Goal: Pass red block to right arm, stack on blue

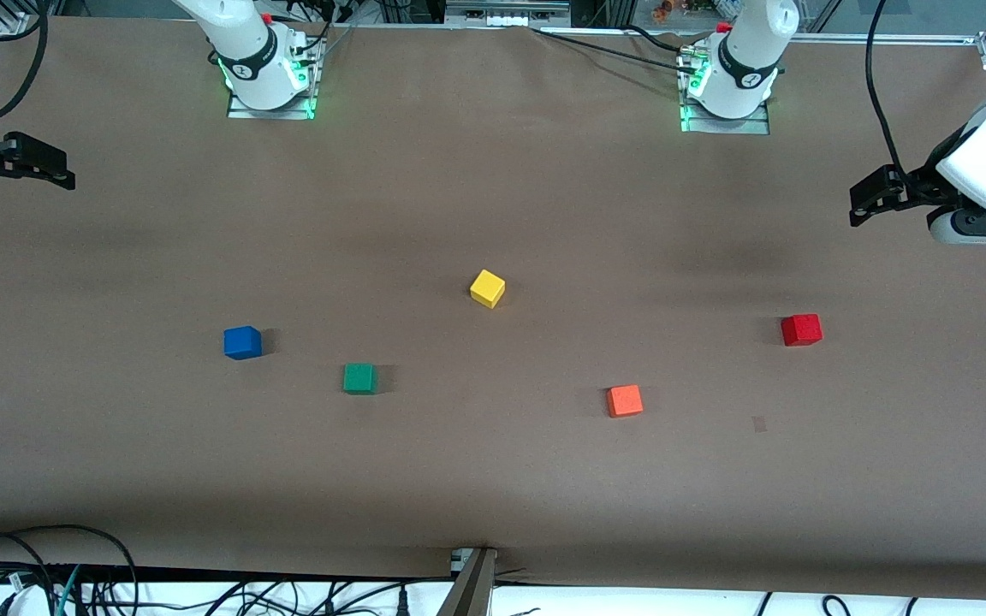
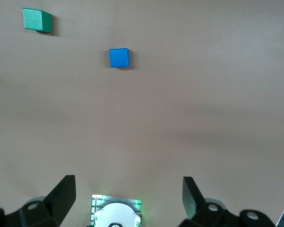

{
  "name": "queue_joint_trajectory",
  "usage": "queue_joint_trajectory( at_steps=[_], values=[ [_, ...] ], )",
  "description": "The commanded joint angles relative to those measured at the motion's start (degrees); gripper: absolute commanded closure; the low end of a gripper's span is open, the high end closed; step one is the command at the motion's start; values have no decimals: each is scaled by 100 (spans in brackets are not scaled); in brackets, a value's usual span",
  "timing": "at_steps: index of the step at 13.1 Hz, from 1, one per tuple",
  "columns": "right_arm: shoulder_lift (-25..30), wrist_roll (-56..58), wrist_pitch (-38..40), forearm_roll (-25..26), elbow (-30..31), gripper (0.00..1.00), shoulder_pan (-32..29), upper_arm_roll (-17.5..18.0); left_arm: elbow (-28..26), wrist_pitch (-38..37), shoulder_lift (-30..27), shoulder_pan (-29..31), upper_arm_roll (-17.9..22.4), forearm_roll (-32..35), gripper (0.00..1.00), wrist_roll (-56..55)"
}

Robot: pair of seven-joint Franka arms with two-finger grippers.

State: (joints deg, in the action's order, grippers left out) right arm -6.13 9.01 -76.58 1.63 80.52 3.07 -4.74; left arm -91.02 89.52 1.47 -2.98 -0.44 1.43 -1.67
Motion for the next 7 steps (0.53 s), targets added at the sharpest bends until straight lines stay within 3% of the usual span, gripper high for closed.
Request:
queue_joint_trajectory(
  at_steps=[1,5,7],
  values=[
    [-11,-48,38,-13,-80,0,-35,8,23,-75,194,26,35,14,0,115],
    [-11,-48,38,-13,-80,0,-17,17,40,-215,941,369,53,-3,0,141],
    [-11,-48,38,-13,-89,0,-35,8,23,116,1284,377,62,41,0,141]
  ],
)
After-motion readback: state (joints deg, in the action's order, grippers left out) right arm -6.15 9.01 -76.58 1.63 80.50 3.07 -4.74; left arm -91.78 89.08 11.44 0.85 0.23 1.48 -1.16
